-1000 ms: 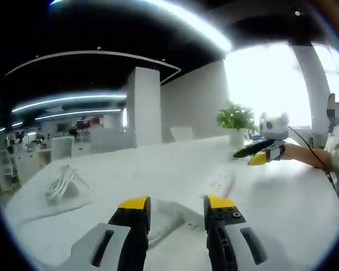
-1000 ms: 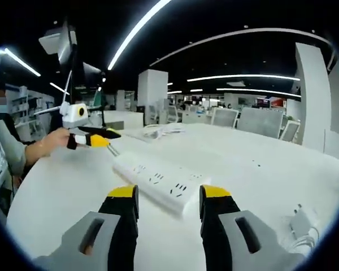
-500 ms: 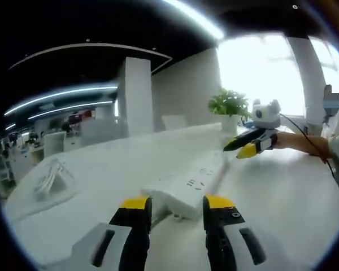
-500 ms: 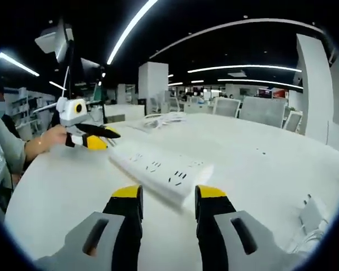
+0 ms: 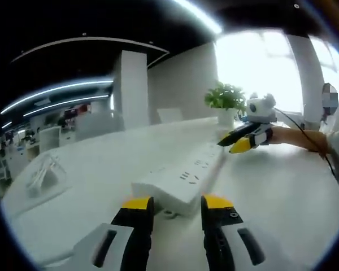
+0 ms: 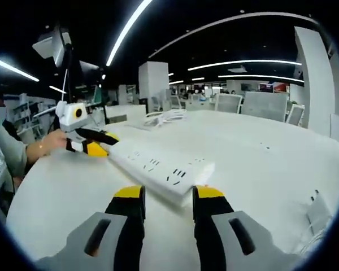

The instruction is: Straighten the power strip on the desk, plug the charger into it

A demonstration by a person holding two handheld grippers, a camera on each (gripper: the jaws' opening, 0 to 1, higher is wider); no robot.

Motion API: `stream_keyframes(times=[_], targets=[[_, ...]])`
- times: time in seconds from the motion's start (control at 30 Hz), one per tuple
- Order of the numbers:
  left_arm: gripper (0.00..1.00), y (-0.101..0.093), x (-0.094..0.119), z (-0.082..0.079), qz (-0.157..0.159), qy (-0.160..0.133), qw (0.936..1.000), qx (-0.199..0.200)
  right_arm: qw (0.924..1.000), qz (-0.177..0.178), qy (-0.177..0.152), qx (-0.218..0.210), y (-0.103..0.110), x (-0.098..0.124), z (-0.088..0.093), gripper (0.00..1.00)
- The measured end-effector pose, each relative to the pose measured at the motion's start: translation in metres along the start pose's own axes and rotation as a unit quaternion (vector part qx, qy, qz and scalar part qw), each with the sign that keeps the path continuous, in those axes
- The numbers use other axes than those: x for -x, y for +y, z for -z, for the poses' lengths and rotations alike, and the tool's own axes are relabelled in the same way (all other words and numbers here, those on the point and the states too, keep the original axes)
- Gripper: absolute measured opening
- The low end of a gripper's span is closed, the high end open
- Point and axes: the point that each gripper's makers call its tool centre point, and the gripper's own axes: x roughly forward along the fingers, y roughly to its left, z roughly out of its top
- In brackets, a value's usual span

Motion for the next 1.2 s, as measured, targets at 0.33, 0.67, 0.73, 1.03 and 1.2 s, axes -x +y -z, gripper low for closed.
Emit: stream_keyframes(times=[0.33, 0.67, 0.73, 1.03, 1.2], targets=[[0.32, 0.000, -0.004, 0.001, 0.003, 0.005, 1.0000, 0.001, 0.9999, 0.003, 0.008, 0.010, -0.004, -0.004, 0.003, 0.29], [0.31, 0.000, -0.004, 0.001, 0.005, 0.003, 1.0000, 0.004, 0.9998, 0.009, 0.009, 0.013, -0.010, -0.007, 0.004, 0.26], [0.31, 0.000, -0.004, 0.001, 0.006, 0.002, 1.0000, 0.004, 0.9999, 0.009, 0.006, 0.011, -0.010, -0.007, 0.004, 0.26], [0.31, 0.000, -0.004, 0.000, 0.009, 0.002, 0.9999, 0.009, 0.9995, 0.013, 0.012, 0.025, -0.010, -0.007, 0.005, 0.25], [0.31, 0.000, -0.004, 0.001, 0.001, 0.009, 0.9999, -0.008, 0.9994, 0.011, 0.015, 0.029, -0.008, -0.006, 0.005, 0.24]])
